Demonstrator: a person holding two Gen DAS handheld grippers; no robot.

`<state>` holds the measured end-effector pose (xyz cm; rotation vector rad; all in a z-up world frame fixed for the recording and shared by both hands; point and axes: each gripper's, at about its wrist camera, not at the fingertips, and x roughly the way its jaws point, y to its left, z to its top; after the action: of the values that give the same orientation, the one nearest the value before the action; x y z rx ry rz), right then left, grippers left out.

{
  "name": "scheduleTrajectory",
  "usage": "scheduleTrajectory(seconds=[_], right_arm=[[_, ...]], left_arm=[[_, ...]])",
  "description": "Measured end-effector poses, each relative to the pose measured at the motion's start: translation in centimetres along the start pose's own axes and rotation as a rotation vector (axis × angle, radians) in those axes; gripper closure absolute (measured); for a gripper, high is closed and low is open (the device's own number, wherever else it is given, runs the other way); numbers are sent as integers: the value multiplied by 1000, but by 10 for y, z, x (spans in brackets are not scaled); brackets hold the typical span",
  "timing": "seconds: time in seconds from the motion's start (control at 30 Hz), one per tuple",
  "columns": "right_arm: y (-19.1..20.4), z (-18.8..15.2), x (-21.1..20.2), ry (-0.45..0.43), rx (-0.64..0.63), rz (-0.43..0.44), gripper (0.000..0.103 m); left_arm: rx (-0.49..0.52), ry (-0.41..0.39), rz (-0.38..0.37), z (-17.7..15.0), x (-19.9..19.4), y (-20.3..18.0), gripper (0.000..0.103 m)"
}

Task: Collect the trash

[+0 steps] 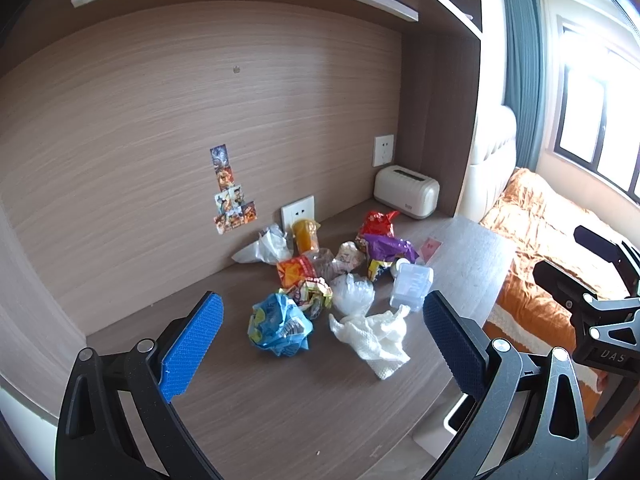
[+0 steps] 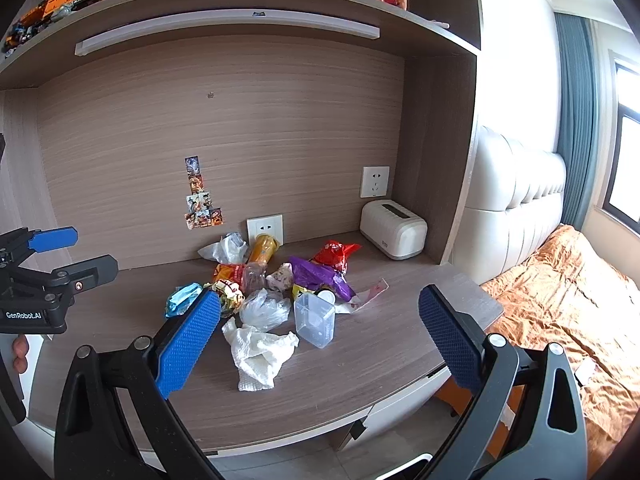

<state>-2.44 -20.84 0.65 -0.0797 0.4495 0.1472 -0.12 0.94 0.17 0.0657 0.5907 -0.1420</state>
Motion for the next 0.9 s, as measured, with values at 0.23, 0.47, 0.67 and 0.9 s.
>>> scheduleTrajectory(seconds=[0.23,0.47,0.67,0.9], right_arm=[[-5,-1,-1,3,12,-5,4],[0,-3,-2,10,1,13,4],[2,-3,-2,2,-27,-13,4],[0,0,2,17,-4,5,4]], left_arm=[[28,-35,17,0,-6,-8,5],[44,-25,30,1,-4,-11,5],[15,-11,4,1,-3,-6,5],[5,-10,2,1,-2,-3,5]])
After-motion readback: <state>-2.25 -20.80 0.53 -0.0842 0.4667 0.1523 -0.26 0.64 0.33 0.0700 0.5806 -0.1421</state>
